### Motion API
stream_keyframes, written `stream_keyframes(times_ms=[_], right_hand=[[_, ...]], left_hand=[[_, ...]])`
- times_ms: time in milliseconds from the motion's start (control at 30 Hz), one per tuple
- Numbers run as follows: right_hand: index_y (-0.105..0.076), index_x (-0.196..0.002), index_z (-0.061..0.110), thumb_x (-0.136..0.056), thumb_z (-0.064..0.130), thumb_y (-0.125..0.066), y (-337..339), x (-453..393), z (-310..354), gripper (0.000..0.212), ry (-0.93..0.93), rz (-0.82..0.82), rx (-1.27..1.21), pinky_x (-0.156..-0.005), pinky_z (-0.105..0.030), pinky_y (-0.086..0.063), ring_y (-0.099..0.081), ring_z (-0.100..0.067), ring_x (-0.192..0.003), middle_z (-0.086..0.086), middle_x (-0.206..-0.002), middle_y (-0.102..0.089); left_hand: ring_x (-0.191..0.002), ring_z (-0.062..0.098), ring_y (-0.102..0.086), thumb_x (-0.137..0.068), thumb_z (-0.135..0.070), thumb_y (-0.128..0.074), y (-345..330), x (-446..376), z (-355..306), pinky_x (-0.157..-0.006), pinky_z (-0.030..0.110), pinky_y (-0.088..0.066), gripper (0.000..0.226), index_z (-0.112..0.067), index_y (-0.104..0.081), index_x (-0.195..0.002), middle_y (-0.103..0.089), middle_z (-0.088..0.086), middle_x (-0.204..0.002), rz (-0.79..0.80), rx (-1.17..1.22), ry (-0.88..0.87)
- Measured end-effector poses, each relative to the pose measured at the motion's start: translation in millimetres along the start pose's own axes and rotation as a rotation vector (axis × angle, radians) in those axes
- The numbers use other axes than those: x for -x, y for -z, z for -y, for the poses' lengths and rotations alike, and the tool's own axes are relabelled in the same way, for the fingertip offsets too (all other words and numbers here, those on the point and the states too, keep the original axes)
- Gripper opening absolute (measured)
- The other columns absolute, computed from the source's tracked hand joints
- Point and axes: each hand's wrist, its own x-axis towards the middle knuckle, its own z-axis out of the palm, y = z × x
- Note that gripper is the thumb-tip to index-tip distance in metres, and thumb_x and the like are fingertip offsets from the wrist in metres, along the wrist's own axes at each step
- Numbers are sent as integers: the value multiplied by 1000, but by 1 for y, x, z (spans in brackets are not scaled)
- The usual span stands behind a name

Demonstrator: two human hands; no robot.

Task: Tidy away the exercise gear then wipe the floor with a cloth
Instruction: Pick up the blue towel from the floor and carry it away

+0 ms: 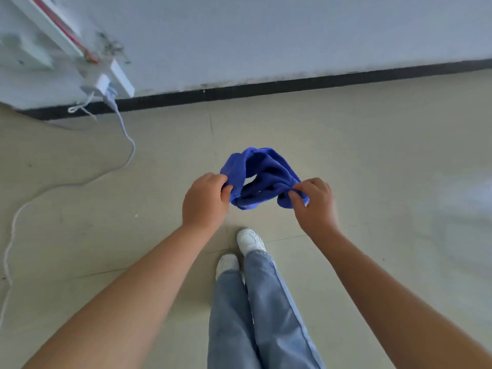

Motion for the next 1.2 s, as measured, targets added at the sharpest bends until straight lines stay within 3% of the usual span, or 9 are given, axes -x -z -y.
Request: stream_keyframes(times_ms=[200,400,500,567,667,900,1000,1100,1200], right_hand=[[-65,-96,-4,-91,1,-51,107,58,-68,15,-177,-192,-230,-65,-9,-33,-46,-18,-83,-2,-94,-47],[-61,-104,1,-95,7,-44,220,102,-153,20,-385,-435,-362,-78,-24,-34,-45,-20,-90,-7,-102,-46],[-58,-101,9,-95,11,-42,288,125,-206,17,-519,-518,-529,-82,-36,-47,-49,-29,-89,-14,-109,-48],[-52,-92,14,-95,11,-42,337,144,-245,11,-565,-582,-625,-72,-28,-47,-49,-27,-84,-12,-101,-52],[-55,-88,8,-91,4,-42,415,179,-306,14,-561,-667,-666,-55,-13,-36,-45,-19,-73,-7,-87,-52],[-64,-79,3,-81,-5,-45,565,249,-447,21,-701,-859,-808,-61,-24,-39,-49,-20,-74,-4,-73,-56],[-66,-96,3,-82,-6,-47,620,265,-525,25,-873,-638,-649,-73,-24,-41,-54,-28,-94,-9,-92,-58],[-46,-61,7,-84,-4,-43,665,268,-595,25,-971,-269,-337,-53,-21,-32,-45,-27,-75,-5,-62,-41],[-38,-56,7,-87,-3,-39,722,257,-659,32,-985,-195,-186,-46,-22,-29,-39,-20,-56,-4,-59,-36]], left_hand=[[-88,30,-50,-95,-11,-44,-5,12,-139,-64,26,-27,21,3,-59,-91,-54,15,-90,74,-96,-278],[-92,31,-51,-94,-10,-39,-31,51,-265,-67,28,-30,24,5,-58,-91,-59,19,-96,58,-32,-503],[-74,22,-42,-94,-5,-38,-44,75,-356,-56,27,-30,14,-6,-48,-85,-47,1,-73,171,157,-417],[-67,17,-37,-93,-4,-35,-60,92,-429,-55,23,-31,15,-9,-45,-83,-40,-4,-67,273,293,-338],[-62,16,-31,-90,-6,-33,-95,120,-537,-52,24,-26,26,-11,-35,-65,-36,0,-67,380,404,-282],[-47,19,-35,-88,-6,-32,-188,222,-750,-46,24,-29,28,-14,-30,-61,-35,6,-53,509,370,-400],[-49,21,-36,-89,-8,-33,-221,240,-838,-43,21,-33,28,-16,-31,-63,-39,6,-56,467,371,-492],[-57,13,-37,-91,-12,-36,-252,240,-929,-52,21,-32,30,-19,-32,-63,-41,1,-64,353,342,-585],[-55,13,-36,-92,-14,-39,-293,239,-1021,-51,21,-30,32,-18,-30,-61,-40,-1,-60,363,239,-697]])
